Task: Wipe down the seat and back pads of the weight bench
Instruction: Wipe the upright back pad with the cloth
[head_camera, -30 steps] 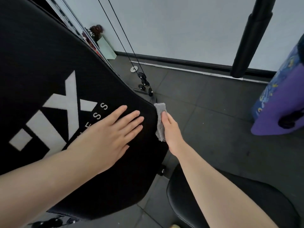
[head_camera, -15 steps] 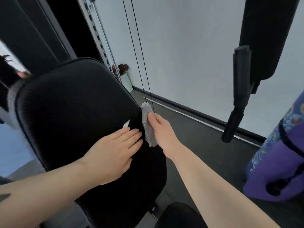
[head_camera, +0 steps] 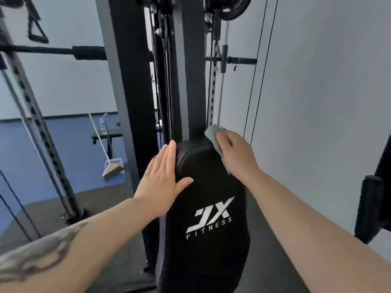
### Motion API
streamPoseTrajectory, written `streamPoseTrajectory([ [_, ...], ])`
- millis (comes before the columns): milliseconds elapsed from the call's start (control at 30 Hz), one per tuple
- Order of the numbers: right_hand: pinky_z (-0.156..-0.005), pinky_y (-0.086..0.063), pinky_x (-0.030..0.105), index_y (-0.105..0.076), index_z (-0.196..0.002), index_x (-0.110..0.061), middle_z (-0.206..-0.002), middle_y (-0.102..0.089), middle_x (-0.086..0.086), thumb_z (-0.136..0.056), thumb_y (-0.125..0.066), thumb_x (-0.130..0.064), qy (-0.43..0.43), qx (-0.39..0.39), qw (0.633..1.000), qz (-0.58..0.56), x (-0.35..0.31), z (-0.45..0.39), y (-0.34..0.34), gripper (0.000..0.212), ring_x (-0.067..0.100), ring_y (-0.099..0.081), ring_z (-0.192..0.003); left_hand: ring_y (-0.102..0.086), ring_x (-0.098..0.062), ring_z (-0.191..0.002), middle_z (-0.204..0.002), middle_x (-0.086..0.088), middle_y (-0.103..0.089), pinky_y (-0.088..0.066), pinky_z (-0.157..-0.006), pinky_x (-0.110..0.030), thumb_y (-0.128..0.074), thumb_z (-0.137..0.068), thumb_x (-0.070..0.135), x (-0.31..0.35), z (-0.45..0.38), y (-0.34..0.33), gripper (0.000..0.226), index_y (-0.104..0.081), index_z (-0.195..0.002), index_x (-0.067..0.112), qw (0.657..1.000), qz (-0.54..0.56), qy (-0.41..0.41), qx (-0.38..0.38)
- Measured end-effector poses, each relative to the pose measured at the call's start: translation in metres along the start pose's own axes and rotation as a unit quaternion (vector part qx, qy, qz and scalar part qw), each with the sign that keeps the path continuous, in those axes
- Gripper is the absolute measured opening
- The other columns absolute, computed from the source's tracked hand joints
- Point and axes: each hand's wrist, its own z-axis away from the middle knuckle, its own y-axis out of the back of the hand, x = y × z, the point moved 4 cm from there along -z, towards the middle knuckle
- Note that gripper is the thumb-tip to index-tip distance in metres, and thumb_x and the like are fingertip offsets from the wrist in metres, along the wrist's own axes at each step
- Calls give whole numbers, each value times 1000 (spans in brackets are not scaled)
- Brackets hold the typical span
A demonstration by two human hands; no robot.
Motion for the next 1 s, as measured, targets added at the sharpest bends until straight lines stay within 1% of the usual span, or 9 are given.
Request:
streamPoseTrajectory([
  [100, -65, -40, 26, -56, -87, -11, -83, -60, 6, -101, -32, -40, 16, -21, 998, 62, 2, -4, 3, 40, 14, -54, -75, 21, -11, -144, -158, 1, 18, 10, -118, -31, -22, -90, 61, -1, -4, -1, 85, 27, -144, 16, 1000, 12, -6, -8],
  [300, -60, -35, 23, -48, -75, -26, -76, -53, -7, -101, -32, -41, 16, -11, 996, 91, 6, -3, 0, 34, 4, -50, -72, 24, -10, -143, -156, 3, 25, 8, -119, -34, -19, -88, 63, -9, -8, -6, 85, 33, -139, 19, 997, 39, -28, -60],
  [433, -68, -36, 27, -55, -91, -21, -87, -58, -4, -101, -32, -40, 3, -12, 996, 89, 4, 1, 0, 32, 13, -53, -80, 22, -12, -144, -157, 2, 24, 7, -120, -36, -25, -94, 58, -9, -9, -4, 83, 27, -144, 17, 996, 56, -17, -72],
  [500, -73, -35, 28, -56, -96, -22, -92, -58, -4, -101, -32, -40, -8, -18, 996, 91, 1, 2, 0, 31, 14, -53, -86, 18, -13, -145, -158, 2, 21, 5, -120, -35, -28, -96, 54, -4, -5, -3, 81, 25, -145, 19, 995, 76, 23, -65],
  [600, -75, -34, 29, -54, -97, -22, -100, -60, 0, -101, -32, -39, -16, -28, 994, 106, -3, 3, 1, 29, 19, -55, -92, 5, -15, -147, -160, 1, 12, -6, -120, -34, -36, -99, 42, 19, 6, -7, 76, 17, -148, 19, 976, 160, 148, -6],
  [700, -72, -35, 29, -57, -101, -15, -99, -61, 3, -101, -32, -38, 2, -37, 989, 141, -5, 4, 4, 34, 21, -56, -89, 0, -17, -148, -161, -1, 1, -13, -120, -37, -41, -99, 28, 45, 15, -14, 70, 5, -150, 17, 922, 280, 250, 96],
  [867, -59, -30, 30, -47, -81, -17, -82, -54, 2, -100, -33, -34, 43, -60, 973, 220, -16, -1, 10, 30, 24, -53, -81, -7, -10, -147, -159, 6, -14, -13, -120, -34, -43, -99, 24, 50, 31, -30, 62, -10, -151, 25, 865, 362, 272, 214],
  [933, -57, -31, 30, -47, -82, -19, -86, -53, -2, -100, -35, -33, 111, -84, 963, 231, -35, 5, -3, 26, 19, -51, -80, -13, -7, -145, -157, 9, -20, -16, -120, -35, -44, -98, 25, 50, 36, -39, 60, -15, -150, 29, 846, 383, 277, 247],
  [1000, -63, -38, 27, -58, -94, -17, -95, -56, -7, -100, -39, -32, 203, -100, 947, 230, -54, 17, -28, 25, 13, -51, -86, -20, -7, -143, -154, 10, -28, -21, -119, -39, -45, -97, 28, 47, 44, -52, 56, -21, -148, 30, 819, 399, 306, 276],
])
